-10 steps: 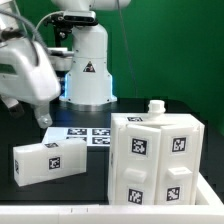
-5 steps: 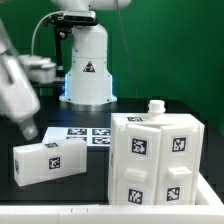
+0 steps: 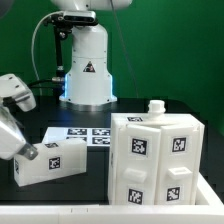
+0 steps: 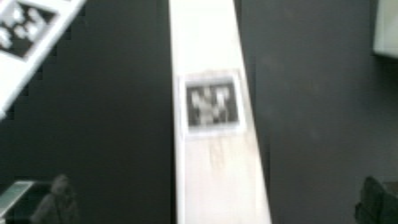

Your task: Assemble cabinet

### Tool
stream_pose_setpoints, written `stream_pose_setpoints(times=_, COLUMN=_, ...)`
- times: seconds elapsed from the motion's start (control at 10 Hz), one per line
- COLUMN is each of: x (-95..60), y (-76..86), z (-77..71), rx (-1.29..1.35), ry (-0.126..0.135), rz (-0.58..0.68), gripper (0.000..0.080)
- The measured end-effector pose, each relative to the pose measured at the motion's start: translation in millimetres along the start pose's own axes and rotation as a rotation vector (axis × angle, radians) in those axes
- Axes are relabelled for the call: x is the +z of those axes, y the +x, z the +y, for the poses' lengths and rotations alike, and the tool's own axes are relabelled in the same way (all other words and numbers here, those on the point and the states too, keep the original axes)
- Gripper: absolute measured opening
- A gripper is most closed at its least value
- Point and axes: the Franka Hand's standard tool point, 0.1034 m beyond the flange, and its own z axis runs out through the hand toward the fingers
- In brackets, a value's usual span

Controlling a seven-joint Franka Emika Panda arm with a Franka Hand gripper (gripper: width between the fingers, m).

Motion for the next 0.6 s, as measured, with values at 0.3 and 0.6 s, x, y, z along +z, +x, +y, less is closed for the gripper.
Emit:
stream_pose_setpoints(times=0.3, x=1.0, y=13.4, z=16.9, rx=0.033, ry=-0.028, rz=-0.122, gripper=0.0796)
stream_pose_setpoints(times=0.6, x=10.3, y=31.2, z=1.2, rx=0.025, ry=0.001, rz=-0.045, gripper=0.0796)
